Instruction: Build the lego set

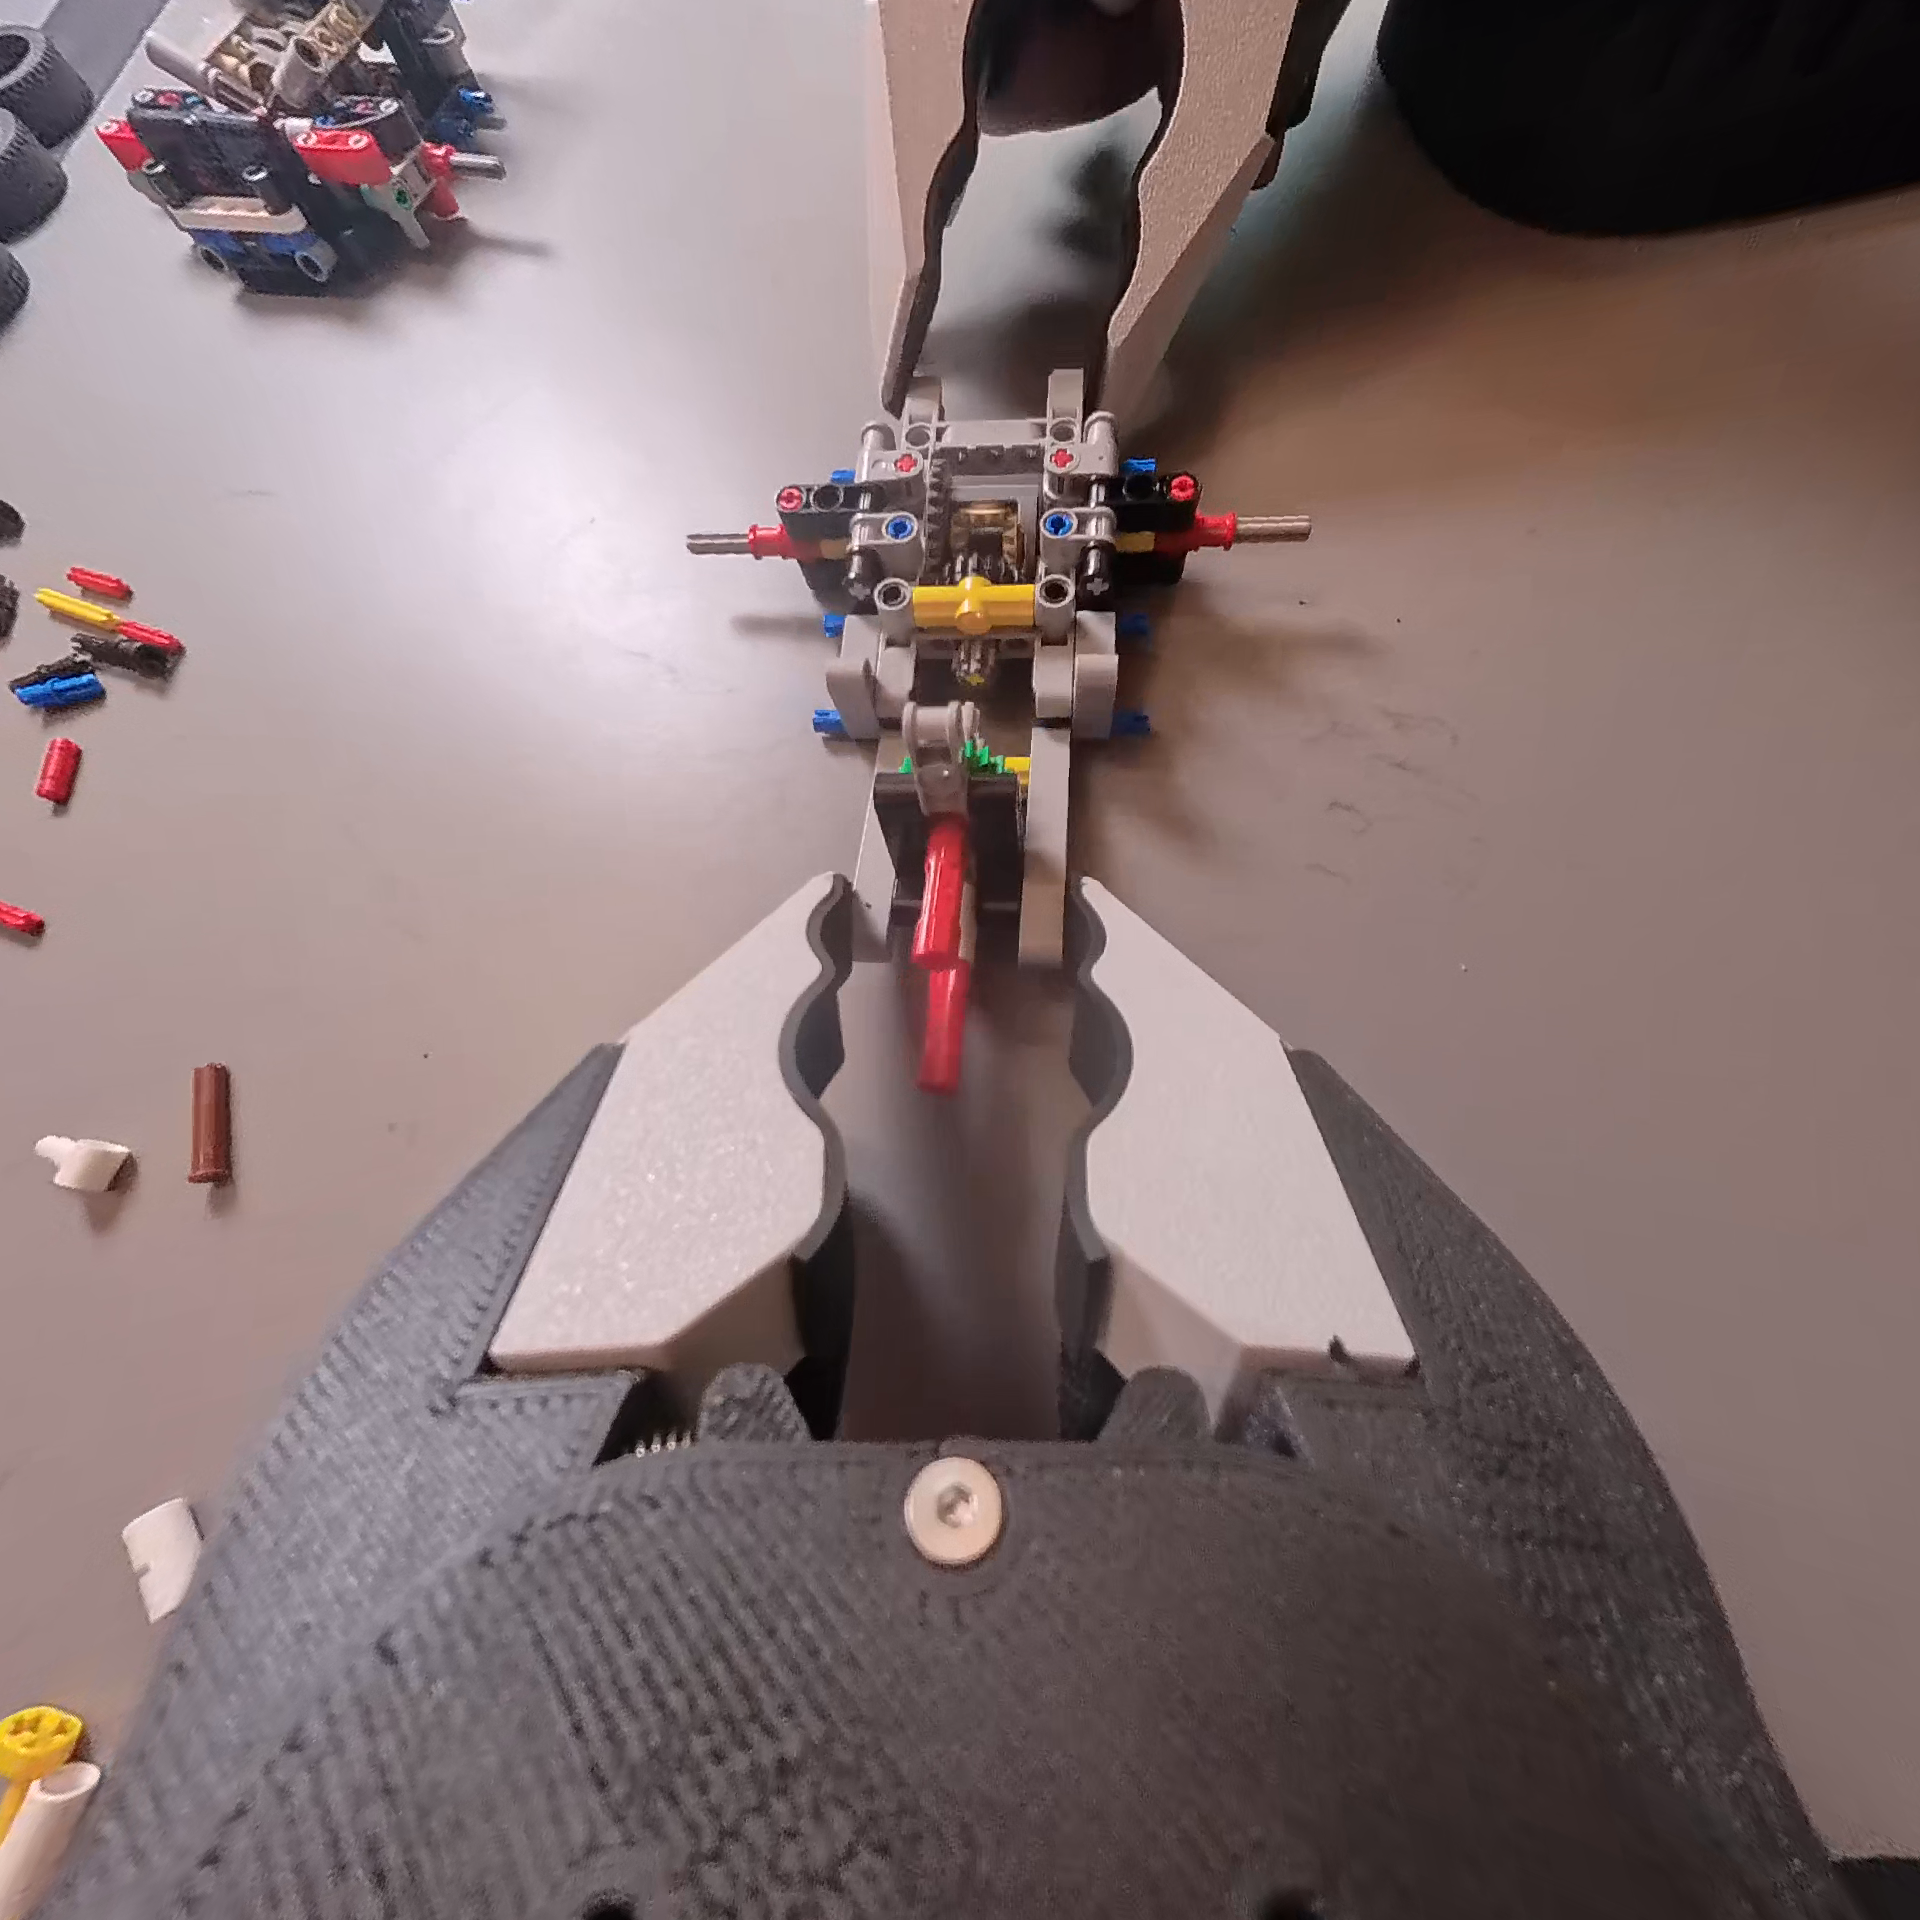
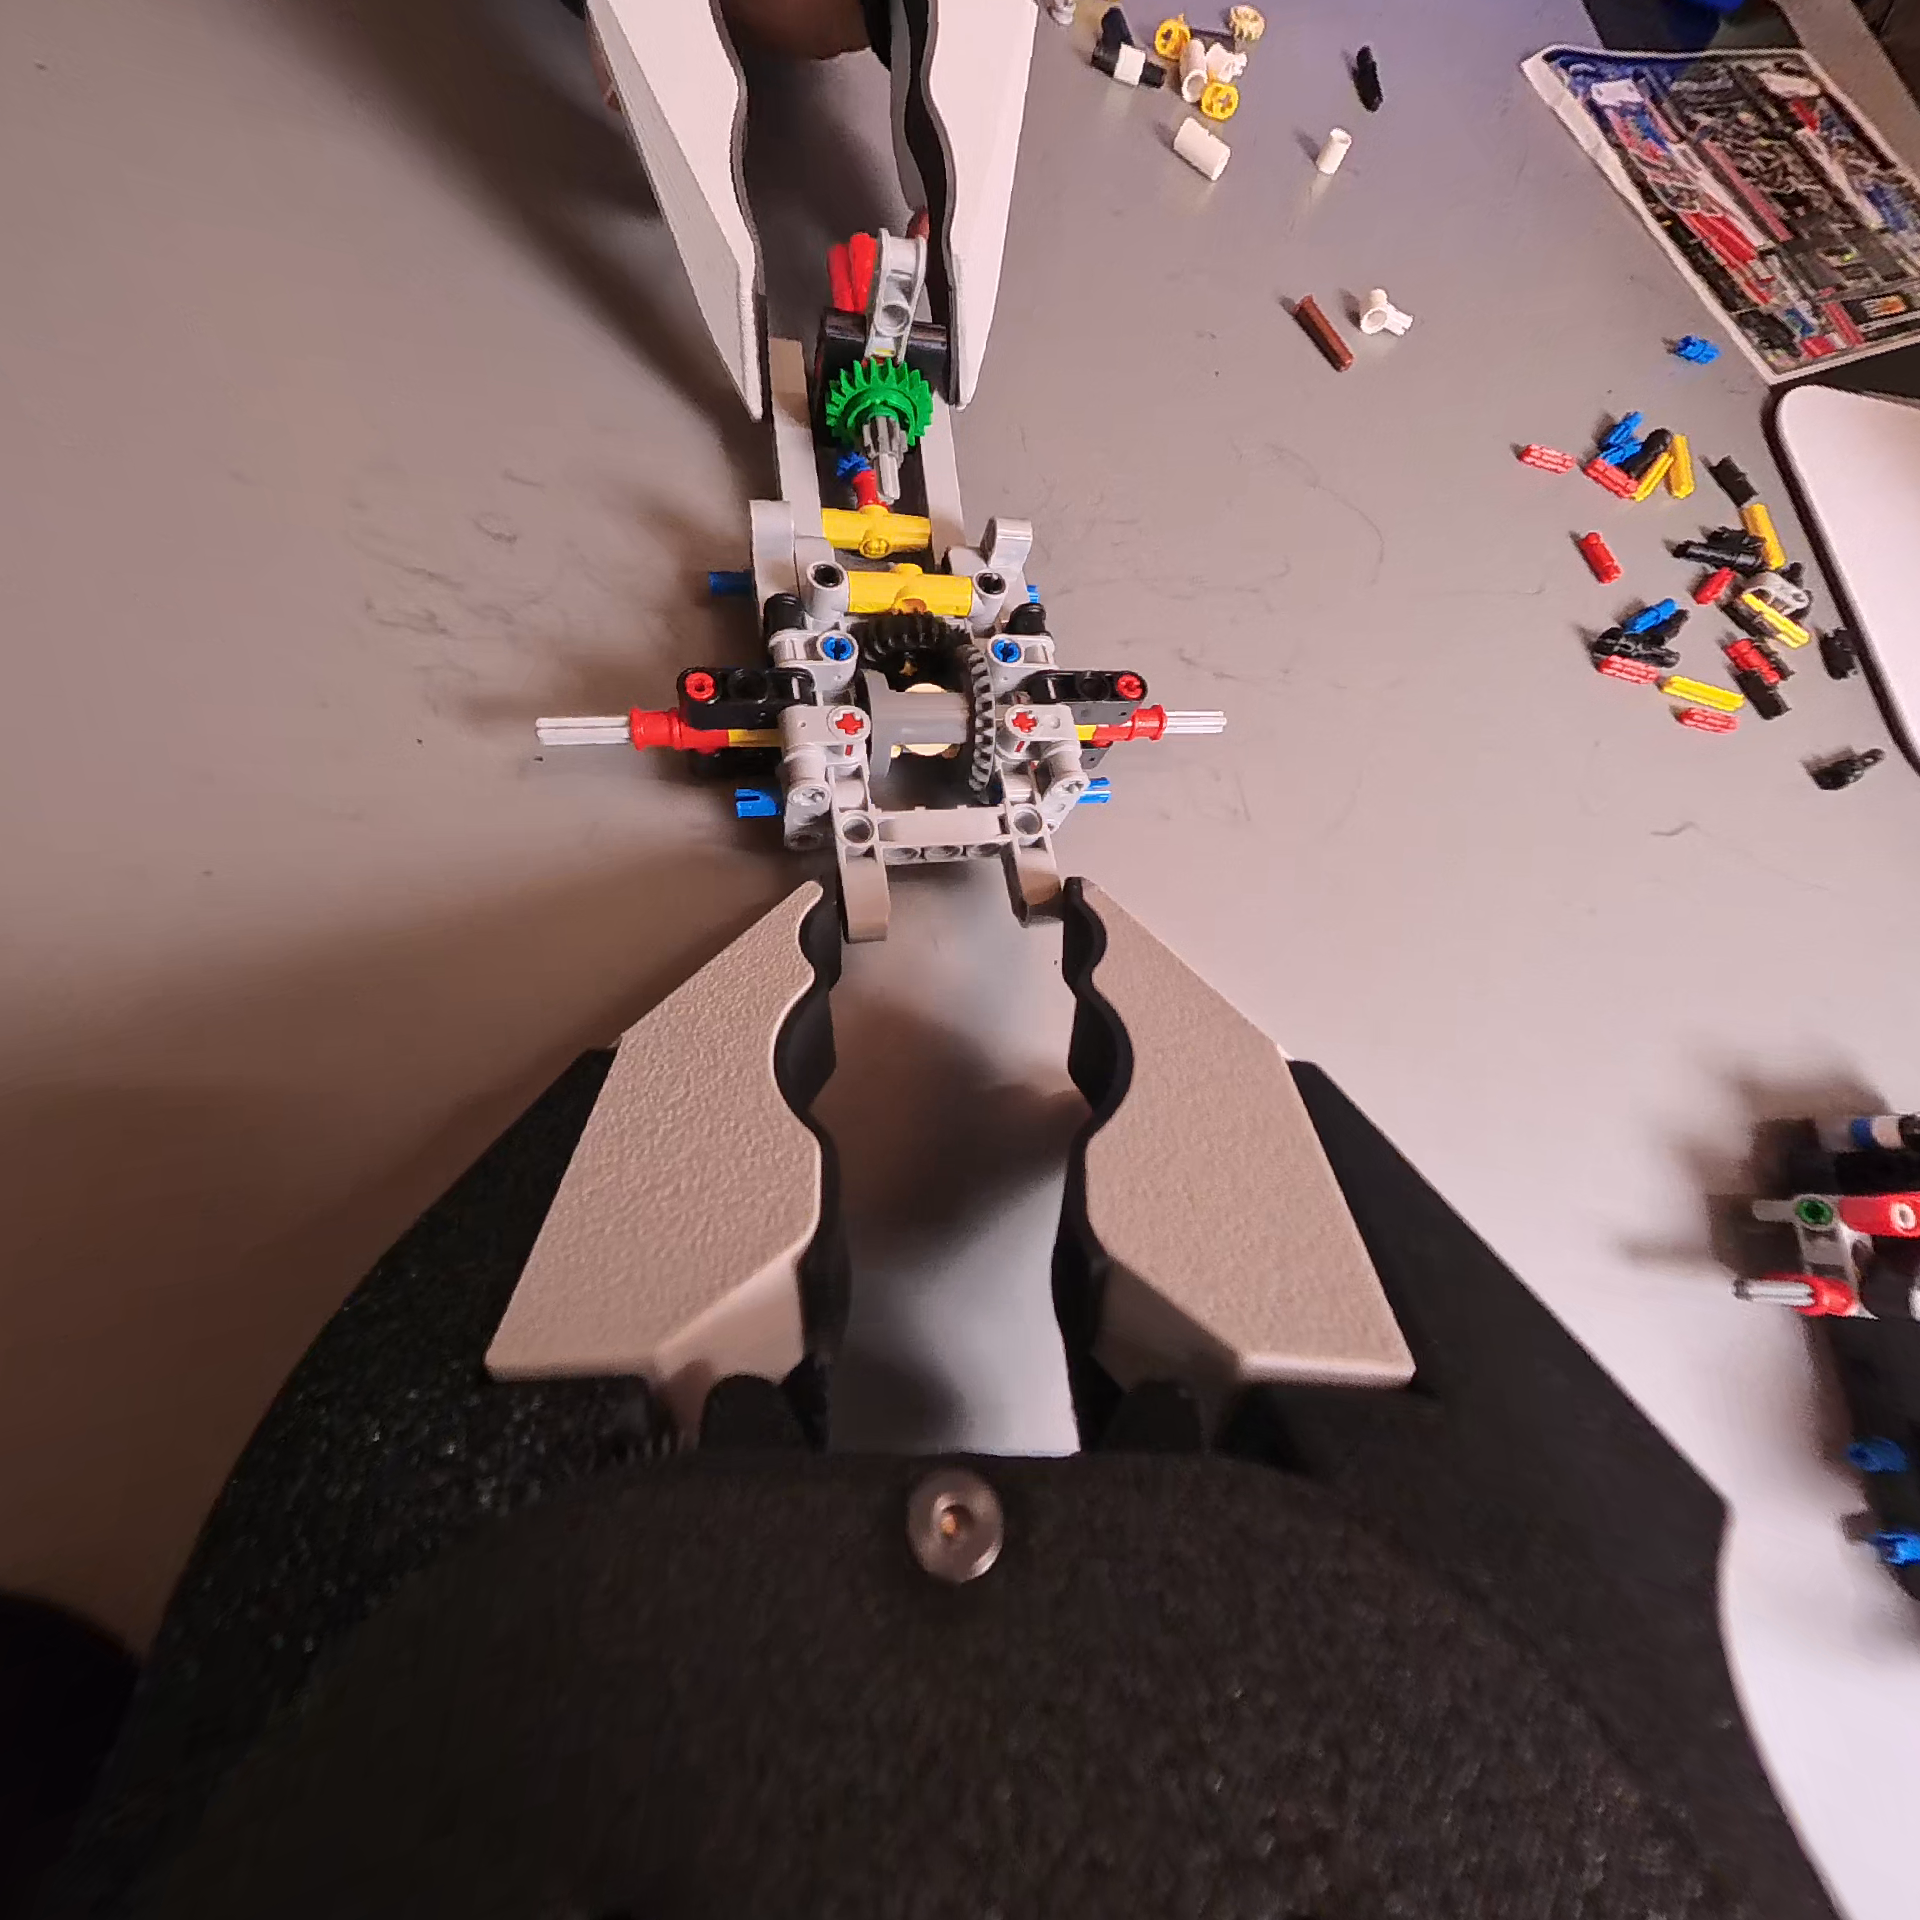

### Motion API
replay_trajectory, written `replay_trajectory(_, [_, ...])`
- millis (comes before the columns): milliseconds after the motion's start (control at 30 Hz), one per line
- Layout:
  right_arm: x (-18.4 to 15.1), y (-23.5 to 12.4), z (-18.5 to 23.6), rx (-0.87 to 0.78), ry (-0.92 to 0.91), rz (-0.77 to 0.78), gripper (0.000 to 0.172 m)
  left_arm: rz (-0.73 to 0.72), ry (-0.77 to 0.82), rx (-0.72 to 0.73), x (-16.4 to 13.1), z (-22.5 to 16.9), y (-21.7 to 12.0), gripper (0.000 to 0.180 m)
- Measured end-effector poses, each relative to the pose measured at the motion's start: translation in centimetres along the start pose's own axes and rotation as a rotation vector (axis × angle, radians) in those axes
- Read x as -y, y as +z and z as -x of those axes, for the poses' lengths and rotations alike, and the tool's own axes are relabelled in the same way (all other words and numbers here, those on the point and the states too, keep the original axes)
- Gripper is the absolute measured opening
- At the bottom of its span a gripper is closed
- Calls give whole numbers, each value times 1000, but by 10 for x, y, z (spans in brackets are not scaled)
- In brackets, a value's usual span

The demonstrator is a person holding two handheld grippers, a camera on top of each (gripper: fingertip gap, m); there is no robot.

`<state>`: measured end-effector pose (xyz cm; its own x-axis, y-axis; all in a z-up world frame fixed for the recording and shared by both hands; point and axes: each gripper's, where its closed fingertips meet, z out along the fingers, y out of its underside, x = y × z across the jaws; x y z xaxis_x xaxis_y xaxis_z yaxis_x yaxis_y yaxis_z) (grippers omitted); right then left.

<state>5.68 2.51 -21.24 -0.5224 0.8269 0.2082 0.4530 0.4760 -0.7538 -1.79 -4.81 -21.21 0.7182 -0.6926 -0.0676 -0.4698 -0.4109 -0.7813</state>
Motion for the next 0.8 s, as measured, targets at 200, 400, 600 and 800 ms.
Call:
replay_trajectory(200, [12,-10,-5,16,65,-101,41,11,-3,-9,-3,-1,1,40])
replay_trajectory(400, [23,-14,-4,25,70,-172,41,16,1,4,-5,0,3,40])
replay_trajectory(600, [36,-19,-7,15,73,-252,40,18,13,18,-5,1,3,40])
replay_trajectory(800, [57,-35,-16,-44,78,-391,6,16,8,16,-5,1,3,40])
